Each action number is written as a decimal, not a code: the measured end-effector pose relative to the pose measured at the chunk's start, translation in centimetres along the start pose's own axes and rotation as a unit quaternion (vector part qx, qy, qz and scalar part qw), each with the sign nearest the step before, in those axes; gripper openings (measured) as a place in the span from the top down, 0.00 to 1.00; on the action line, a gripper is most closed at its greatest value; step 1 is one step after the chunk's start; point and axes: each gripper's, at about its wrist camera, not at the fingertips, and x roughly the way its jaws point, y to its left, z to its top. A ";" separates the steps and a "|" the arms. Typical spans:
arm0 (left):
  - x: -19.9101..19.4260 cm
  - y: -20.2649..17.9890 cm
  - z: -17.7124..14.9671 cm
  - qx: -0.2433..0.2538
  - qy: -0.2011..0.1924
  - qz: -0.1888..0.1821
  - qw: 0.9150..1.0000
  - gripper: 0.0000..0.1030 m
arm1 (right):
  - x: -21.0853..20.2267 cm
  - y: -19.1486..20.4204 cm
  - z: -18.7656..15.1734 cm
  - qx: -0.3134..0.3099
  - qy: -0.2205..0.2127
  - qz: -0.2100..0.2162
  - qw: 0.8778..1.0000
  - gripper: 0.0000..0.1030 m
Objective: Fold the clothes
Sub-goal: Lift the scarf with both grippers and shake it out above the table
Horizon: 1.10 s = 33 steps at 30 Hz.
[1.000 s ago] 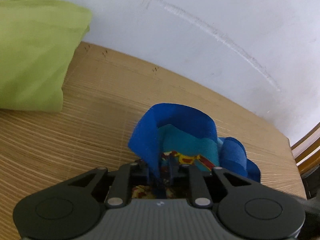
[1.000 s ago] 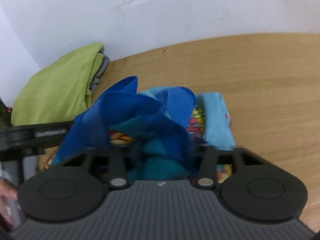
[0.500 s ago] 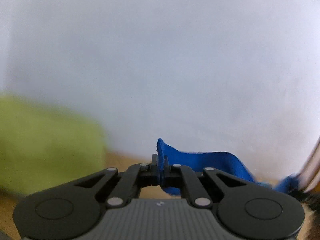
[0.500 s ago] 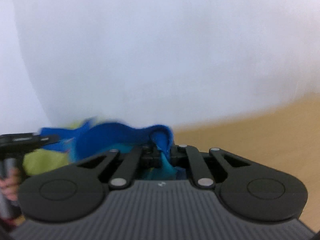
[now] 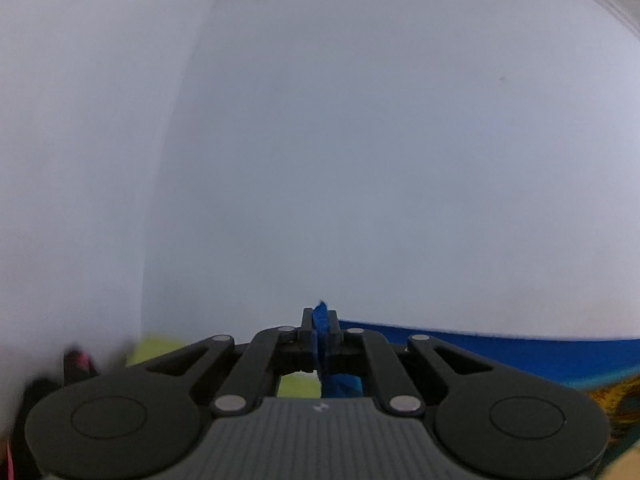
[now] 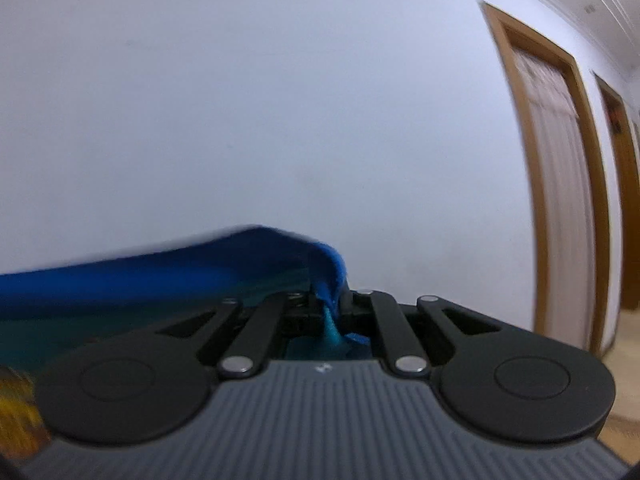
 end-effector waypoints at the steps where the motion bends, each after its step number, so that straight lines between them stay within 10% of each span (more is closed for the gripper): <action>1: -1.1 -0.1 -1.2 -0.003 0.012 0.006 1.000 0.96 | -0.8 -0.7 -1.4 -0.001 0.019 -0.002 1.000 0.93; 13: -12.7 0.2 -16.4 -0.111 0.181 0.123 0.969 0.96 | -5.7 -9.0 -19.6 0.043 0.284 0.007 0.958 0.93; 26: -23.4 -5.0 -24.4 -0.137 0.248 0.223 0.933 0.96 | -7.4 -19.6 -22.1 0.014 0.364 0.086 0.927 0.93; 31: -18.7 -2.4 -24.1 -0.122 0.266 0.197 0.936 0.96 | -3.0 -15.5 -23.4 -0.016 0.404 0.099 0.909 0.93; 33: -15.2 -1.2 -21.0 -0.111 0.259 0.193 0.940 0.96 | -1.0 -12.3 -18.5 -0.007 0.358 0.115 0.927 0.93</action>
